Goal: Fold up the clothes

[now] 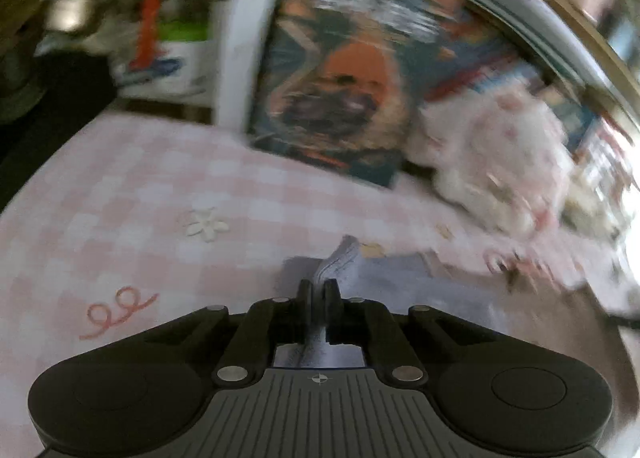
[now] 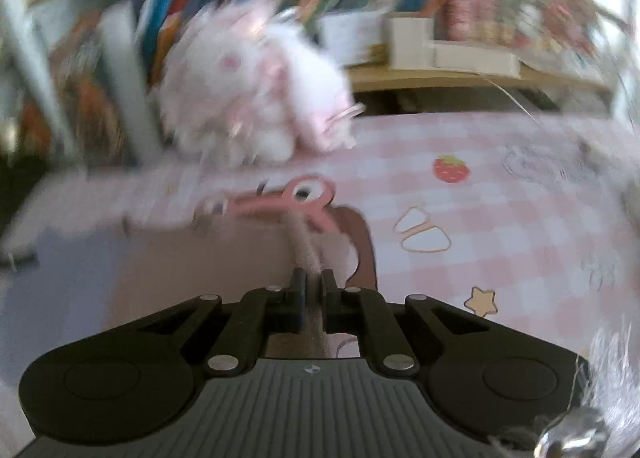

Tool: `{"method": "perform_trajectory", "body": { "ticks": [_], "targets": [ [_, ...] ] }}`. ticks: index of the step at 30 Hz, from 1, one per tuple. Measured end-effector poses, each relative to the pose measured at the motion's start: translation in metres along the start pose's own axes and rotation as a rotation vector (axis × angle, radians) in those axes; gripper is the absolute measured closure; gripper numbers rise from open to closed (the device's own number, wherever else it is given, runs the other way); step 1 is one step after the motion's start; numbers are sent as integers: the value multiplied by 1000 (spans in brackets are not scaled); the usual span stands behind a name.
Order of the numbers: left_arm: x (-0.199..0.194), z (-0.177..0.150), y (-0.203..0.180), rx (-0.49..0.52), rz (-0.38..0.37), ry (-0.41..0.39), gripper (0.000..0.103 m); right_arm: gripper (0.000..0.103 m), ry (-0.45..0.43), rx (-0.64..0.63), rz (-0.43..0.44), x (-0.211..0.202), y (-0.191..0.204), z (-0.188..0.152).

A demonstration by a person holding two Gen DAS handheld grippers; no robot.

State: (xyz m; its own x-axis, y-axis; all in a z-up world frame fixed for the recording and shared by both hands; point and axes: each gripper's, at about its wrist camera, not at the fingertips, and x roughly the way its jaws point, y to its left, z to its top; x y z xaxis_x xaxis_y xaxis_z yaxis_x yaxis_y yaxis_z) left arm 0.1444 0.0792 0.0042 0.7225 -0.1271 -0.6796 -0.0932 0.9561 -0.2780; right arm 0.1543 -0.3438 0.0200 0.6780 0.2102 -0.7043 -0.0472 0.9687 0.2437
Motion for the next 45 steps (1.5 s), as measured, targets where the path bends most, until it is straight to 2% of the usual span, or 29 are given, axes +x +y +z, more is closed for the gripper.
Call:
{"method": "perform_trajectory", "body": {
  "ticks": [1, 4, 5, 6, 8, 10, 13, 22, 25, 28, 30, 34, 37, 41, 45],
  "targets": [
    [4, 0, 4, -37, 8, 13, 98, 99, 10, 31, -14, 3, -5, -1],
    [13, -2, 0, -6, 45, 41, 95, 99, 53, 32, -43, 15, -11, -8],
    [12, -2, 0, -9, 52, 39, 89, 98, 55, 25, -48, 16, -12, -9],
    [11, -1, 1, -12, 59, 37, 88, 96, 51, 24, -56, 15, -11, -8],
    [1, 0, 4, -30, 58, 20, 87, 82, 35, 17, -72, 10, -10, -7],
    [-21, -3, 6, -31, 45, -36, 85, 79, 7, 7, -76, -1, -8, -8],
    [-50, -13, 9, -21, 30, -87, 75, 68, -27, -34, -77, -20, -3, -12],
    [-106, -70, 14, -77, 51, -61, 73, 42, -47, -217, -96, -64, 42, -64],
    [-119, -88, 15, -122, 51, -43, 71, 38, -38, -269, -87, -72, 62, -86],
    [-127, -102, 24, -212, 52, -13, 63, 34, -23, -289, -68, -76, 82, -108],
    [-128, -109, 35, -293, 33, 16, 62, 34, -8, -284, -58, -78, 93, -119],
    [-120, -123, 63, -555, -92, 89, 62, 34, 6, -281, -64, -82, 109, -134],
    [-107, -130, 69, -727, -156, 123, 63, 34, 16, -264, -80, -86, 117, -143],
    [-94, -122, 62, -815, -194, 91, 64, 34, 20, -247, -92, -95, 125, -151],
    [-77, -115, 61, -879, -151, 110, 69, 34, 7, -278, -110, -105, 132, -155]
  ]
}}
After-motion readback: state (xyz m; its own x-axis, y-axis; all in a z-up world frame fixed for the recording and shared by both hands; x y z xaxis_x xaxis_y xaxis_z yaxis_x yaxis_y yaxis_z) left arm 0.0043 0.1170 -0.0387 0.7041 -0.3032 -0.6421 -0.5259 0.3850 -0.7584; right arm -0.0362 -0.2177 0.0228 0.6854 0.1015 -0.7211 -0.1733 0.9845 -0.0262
